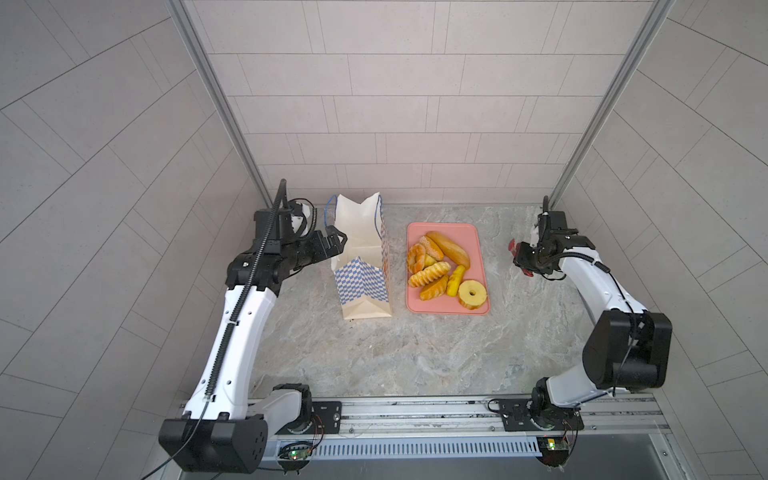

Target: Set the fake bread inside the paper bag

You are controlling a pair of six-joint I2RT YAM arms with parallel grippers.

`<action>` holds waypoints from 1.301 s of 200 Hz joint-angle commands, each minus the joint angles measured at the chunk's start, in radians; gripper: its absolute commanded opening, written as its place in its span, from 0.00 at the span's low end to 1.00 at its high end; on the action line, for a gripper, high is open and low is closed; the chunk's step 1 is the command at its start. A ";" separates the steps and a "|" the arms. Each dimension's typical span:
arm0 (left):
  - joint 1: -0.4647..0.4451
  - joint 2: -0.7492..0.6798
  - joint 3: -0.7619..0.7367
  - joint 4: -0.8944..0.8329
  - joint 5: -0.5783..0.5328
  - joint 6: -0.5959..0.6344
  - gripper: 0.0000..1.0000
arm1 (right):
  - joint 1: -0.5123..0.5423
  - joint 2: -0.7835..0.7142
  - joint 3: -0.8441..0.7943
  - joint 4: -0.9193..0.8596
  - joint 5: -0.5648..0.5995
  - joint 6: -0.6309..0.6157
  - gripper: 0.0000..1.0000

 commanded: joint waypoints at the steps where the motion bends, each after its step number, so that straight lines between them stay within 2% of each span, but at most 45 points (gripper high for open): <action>1: -0.003 -0.030 0.014 -0.033 -0.015 -0.007 1.00 | 0.008 -0.104 -0.011 -0.029 -0.055 0.002 0.41; 52: -0.001 -0.038 0.043 -0.089 -0.054 0.010 1.00 | 0.044 -0.306 -0.067 0.017 -0.083 0.021 0.43; 86: 0.002 -0.050 0.060 -0.121 -0.075 0.013 1.00 | 0.058 -0.381 -0.038 -0.047 -0.118 0.017 0.45; 98: 0.001 -0.050 0.067 -0.137 -0.086 0.021 1.00 | 0.063 -0.384 -0.015 -0.090 -0.134 0.010 0.45; 126: 0.004 -0.050 0.091 -0.187 -0.122 0.049 1.00 | 0.105 -0.349 0.037 -0.210 -0.137 -0.028 0.37; 159: 0.007 -0.059 0.117 -0.240 -0.159 0.072 1.00 | 0.184 -0.338 0.054 -0.287 -0.096 -0.064 0.38; 214: 0.007 -0.070 0.116 -0.284 -0.146 0.077 1.00 | 0.334 -0.320 0.049 -0.297 -0.081 -0.054 0.41; 260: 0.008 -0.076 0.103 -0.282 -0.132 0.057 1.00 | 0.383 -0.300 0.015 -0.279 -0.079 -0.051 0.42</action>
